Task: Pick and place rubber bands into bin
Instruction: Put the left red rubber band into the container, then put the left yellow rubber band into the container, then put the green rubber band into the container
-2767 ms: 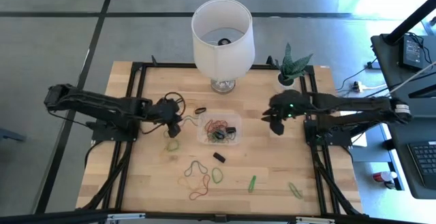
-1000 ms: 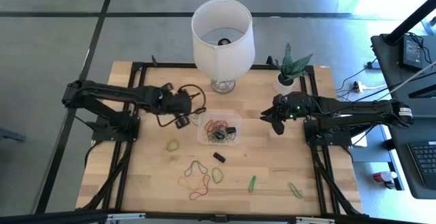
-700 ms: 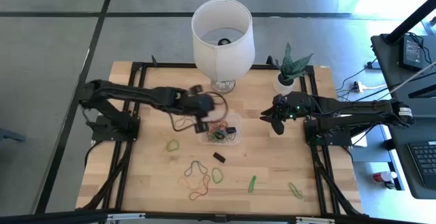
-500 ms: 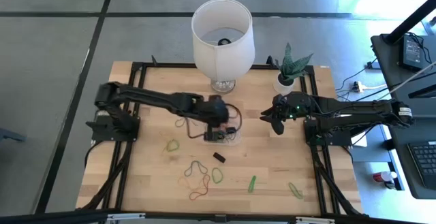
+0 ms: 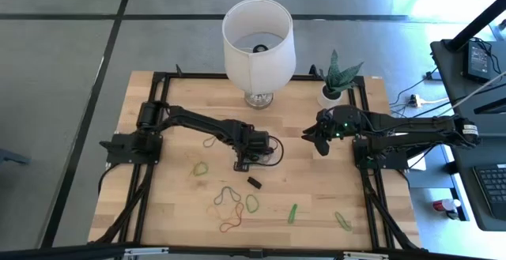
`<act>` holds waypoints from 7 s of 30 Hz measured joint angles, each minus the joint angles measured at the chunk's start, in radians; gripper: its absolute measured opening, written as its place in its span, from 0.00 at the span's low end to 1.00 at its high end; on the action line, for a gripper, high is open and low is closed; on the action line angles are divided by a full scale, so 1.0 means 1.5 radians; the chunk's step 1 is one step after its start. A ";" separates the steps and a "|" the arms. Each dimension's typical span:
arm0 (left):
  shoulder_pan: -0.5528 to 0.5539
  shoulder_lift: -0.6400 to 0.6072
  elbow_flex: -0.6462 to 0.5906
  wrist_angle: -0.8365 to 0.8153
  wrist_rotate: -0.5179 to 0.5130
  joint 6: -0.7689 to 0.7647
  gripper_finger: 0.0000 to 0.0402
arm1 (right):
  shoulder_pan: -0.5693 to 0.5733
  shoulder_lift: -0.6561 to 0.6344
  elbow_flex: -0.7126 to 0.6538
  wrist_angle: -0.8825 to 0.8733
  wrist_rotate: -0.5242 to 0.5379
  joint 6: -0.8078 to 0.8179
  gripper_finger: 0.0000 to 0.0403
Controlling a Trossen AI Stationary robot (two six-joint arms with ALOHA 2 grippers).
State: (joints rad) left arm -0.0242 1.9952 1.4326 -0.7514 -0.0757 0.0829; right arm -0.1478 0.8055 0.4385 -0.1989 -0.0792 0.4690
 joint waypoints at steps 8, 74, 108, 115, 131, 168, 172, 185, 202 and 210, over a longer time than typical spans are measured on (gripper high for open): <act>-0.002 -0.012 0.001 0.019 -0.008 -0.039 0.16 | 0.000 0.000 0.000 0.000 0.000 0.003 0.33; -0.124 -0.383 -0.573 -0.067 -0.046 -1.238 0.11 | 0.000 0.060 0.000 0.037 -0.001 0.015 0.33; -0.136 -0.398 0.042 -0.253 -0.414 -0.528 0.01 | 0.000 0.059 0.000 0.051 0.000 -0.003 0.33; -0.059 -0.342 0.042 -0.010 -0.347 -0.282 0.01 | 0.000 0.059 0.000 0.052 0.000 -0.005 0.33; 0.023 -0.094 0.042 0.002 0.023 -0.163 0.01 | 0.000 0.059 0.000 0.055 0.000 0.014 0.33; 0.057 0.004 0.150 -0.141 0.098 -0.188 0.34 | 0.000 0.059 0.000 0.056 0.000 0.016 0.33; 0.062 -0.018 0.174 -0.186 0.092 -0.188 0.34 | 0.000 0.060 0.000 0.056 0.000 0.016 0.33; 0.100 -0.271 -0.049 -0.067 0.109 -0.072 0.01 | 0.040 0.060 0.008 0.055 0.030 0.130 0.11; 0.124 -0.839 -0.476 0.082 0.096 -0.120 0.00 | 0.340 0.228 0.299 -0.554 0.013 0.556 0.01; 0.123 -0.934 -0.514 0.078 0.098 -0.167 0.00 | 0.466 0.362 0.323 -0.552 -0.135 0.722 0.08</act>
State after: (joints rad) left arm 0.1608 0.5944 0.6609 -0.6344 0.0712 -0.1670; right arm 0.5506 1.3489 0.9230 -1.0267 -0.2819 1.5519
